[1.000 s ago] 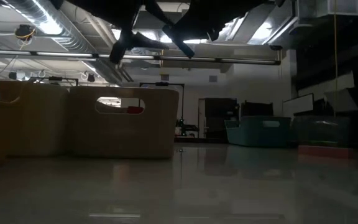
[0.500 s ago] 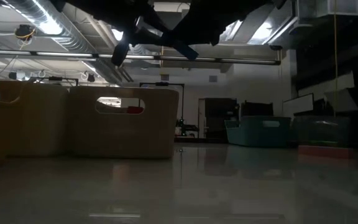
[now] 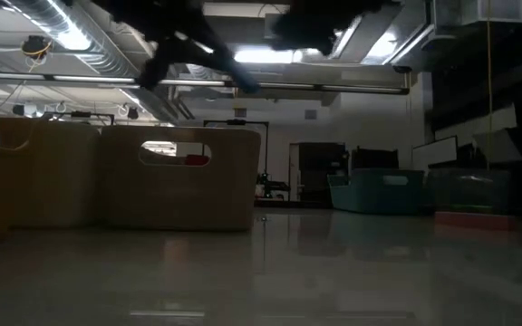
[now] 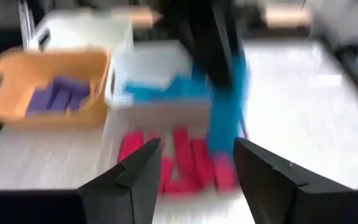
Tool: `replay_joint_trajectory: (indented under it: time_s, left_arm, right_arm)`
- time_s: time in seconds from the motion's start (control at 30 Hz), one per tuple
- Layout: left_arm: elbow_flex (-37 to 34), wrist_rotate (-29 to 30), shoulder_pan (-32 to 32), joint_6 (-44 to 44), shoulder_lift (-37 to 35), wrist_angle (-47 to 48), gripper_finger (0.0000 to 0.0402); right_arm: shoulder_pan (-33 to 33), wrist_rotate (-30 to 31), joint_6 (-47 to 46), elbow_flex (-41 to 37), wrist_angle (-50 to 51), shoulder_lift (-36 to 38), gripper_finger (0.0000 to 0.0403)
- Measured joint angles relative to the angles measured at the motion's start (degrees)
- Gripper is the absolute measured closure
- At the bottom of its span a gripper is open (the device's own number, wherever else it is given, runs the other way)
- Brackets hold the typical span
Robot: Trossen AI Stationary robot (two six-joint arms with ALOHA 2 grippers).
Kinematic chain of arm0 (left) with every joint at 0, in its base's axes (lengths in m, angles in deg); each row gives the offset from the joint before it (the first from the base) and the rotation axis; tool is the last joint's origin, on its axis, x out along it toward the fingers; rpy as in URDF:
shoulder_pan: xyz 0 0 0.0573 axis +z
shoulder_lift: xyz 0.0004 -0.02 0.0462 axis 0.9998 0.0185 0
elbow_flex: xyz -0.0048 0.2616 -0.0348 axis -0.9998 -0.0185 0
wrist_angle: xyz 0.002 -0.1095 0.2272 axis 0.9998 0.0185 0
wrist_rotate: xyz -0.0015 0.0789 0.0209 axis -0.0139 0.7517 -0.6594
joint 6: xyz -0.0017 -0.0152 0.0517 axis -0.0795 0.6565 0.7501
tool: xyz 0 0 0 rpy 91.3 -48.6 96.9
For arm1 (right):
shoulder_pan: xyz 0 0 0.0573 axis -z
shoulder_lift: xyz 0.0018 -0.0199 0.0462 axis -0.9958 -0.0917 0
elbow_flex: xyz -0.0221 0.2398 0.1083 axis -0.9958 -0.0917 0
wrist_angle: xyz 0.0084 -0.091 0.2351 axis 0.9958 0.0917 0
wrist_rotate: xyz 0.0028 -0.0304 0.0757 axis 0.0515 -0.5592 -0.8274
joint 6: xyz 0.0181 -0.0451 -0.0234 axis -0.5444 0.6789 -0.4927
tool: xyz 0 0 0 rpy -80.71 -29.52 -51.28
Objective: Sort blocks
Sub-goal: Put the blue block into the top white bin, then put the pink block into the bottom green bin
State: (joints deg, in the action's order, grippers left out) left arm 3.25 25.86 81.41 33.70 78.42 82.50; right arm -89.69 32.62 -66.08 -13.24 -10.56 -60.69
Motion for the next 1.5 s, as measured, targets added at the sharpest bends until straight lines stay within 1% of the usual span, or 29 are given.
replay_joint_trajectory:
  time_s: [0.07,0.17,0.3,0.4,0.47,0.53,0.6,0.73,0.83,1.0,1.13,1.27,1.37,1.5]
  left_arm:
    - [0.00,-3.34,-0.47,-0.05,-3.15,5.69,0.0355]
    - [0.00,-8.45,-1.81,0.49,-7.69,15.30,0.0356]
    - [0.00,-14.58,-4.72,0.33,-12.10,28.55,0.0357]
    - [0.00,-15.93,-7.61,-3.05,-13.48,37.16,0.0350]
    - [0.00,-15.95,-9.09,-5.13,-13.52,41.49,0.0344]
    - [0.00,-15.65,-10.24,-6.51,-13.10,45.24,0.0339]
    - [0.00,-15.32,-11.01,-8.06,-12.39,46.89,0.0333]
    - [0.00,-15.26,-11.56,-9.50,-10.80,46.76,0.0317]
    - [0.00,-15.22,-11.58,-9.50,-9.26,46.86,0.0300]
    - [0.00,-15.23,-11.58,-9.70,-7.08,46.89,0.0271]
    - [0.00,-15.35,-11.58,-9.72,-6.46,46.96,0.0257]
    - [0.00,-15.43,-11.58,-9.78,-6.58,47.00,0.0253]
    - [0.00,-15.44,-11.58,-11.29,-6.65,46.93,0.0256]
    - [0.00,-15.45,-11.58,-13.11,-6.65,46.89,0.0255]
  right_arm:
    - [0.02,-0.26,-3.40,-0.04,6.20,1.81,0.0209]
    - [0.02,-0.81,-11.09,-0.04,16.13,3.84,0.0213]
    - [0.02,-1.70,-18.58,-0.08,31.18,3.81,0.0214]
    - [0.02,-1.20,-23.35,-0.19,40.08,2.48,0.0215]
    - [-0.39,0.22,-25.73,-1.63,43.37,1.79,0.0215]
    - [-0.96,2.83,-26.68,-3.70,44.20,1.68,0.0215]
    - [-1.80,3.99,-28.25,-6.07,45.05,1.68,0.0215]
    - [-3.14,3.96,-33.61,-9.78,45.56,1.63,0.0215]
    - [-3.79,3.93,-35.99,-12.14,45.41,1.63,0.0215]
    - [-3.69,3.97,-41.03,-16.43,44.71,1.63,0.0215]
    - [-3.65,3.80,-42.78,-20.84,41.90,1.63,0.0215]
    - [-3.67,1.92,-43.30,-24.68,35.68,1.98,0.0215]
    - [-3.66,1.82,-43.33,-24.93,35.12,1.96,0.0215]
    - [-3.67,3.08,-43.90,-23.43,37.12,2.59,0.0215]
